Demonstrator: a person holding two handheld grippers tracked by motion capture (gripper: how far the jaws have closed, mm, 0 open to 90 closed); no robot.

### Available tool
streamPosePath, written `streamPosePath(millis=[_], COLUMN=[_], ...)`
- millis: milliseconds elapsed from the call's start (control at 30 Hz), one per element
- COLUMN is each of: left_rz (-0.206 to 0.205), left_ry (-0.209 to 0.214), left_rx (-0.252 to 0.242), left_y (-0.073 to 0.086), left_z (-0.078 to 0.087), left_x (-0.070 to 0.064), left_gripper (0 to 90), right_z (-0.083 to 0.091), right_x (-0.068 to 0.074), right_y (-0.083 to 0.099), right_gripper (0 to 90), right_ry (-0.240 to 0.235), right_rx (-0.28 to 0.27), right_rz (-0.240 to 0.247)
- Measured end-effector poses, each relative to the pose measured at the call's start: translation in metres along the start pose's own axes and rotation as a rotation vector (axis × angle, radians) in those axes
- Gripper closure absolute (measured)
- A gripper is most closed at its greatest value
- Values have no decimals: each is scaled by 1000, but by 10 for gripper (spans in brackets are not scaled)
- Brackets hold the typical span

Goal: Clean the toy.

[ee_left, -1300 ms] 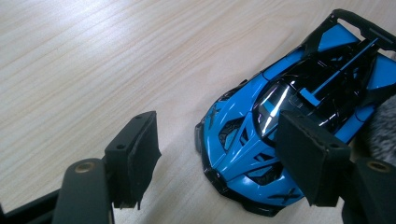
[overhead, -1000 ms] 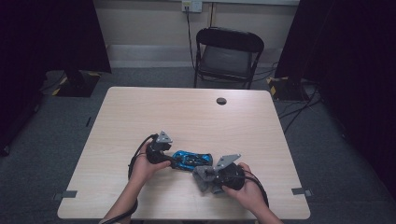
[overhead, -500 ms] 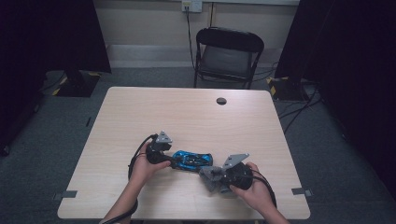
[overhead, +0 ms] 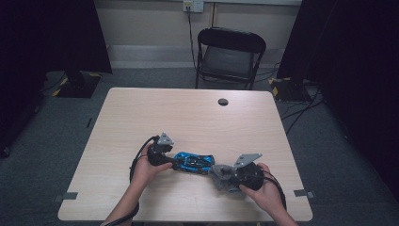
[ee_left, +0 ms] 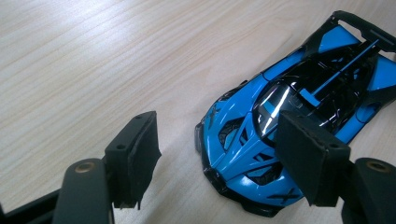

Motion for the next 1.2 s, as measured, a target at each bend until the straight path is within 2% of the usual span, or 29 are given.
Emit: streamPosePath(millis=[133,200,433,567,767,833,1000,1200], left_rz=[7,-4,-28,-50,-89,-106,-178,-202], left_ry=[-2,-1,39,75,139,177,216,231], left_rx=[-10,-3,18,14,-4,-10,-23,-15], left_y=[0,0,0,-5,-14,-15,-18,-20], left_z=[-1,-1,1,3,4,3,-1,-11], left_x=[0,0,-7,-15,-30,-36,-48,-53], left_gripper=[269,248,210,187,167,167,167,160], right_z=[7,9,4,-4,-6,-6,-9,-10], right_x=[-10,-15,-32,-33,-33,-33,-31,-30], right_y=[4,6,18,19,18,18,18,17], right_gripper=[760,760,759,758,757,757,756,755], right_ry=[15,25,43,26,21,20,14,10], right_rx=[-17,-20,-8,-17,-8,-8,-5,-6], right_rz=[-28,-44,-100,-119,-117,-116,-117,-114])
Point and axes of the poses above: each handheld gripper's, and its own axes: z roughly backward along the jaws, y roughly out of its underside, x roughly to its left, the point moved 9 cm from there along -z, roughly forward along the jaws, and after that the axes turned 9 degrees about -y, right-handed, at the moved point
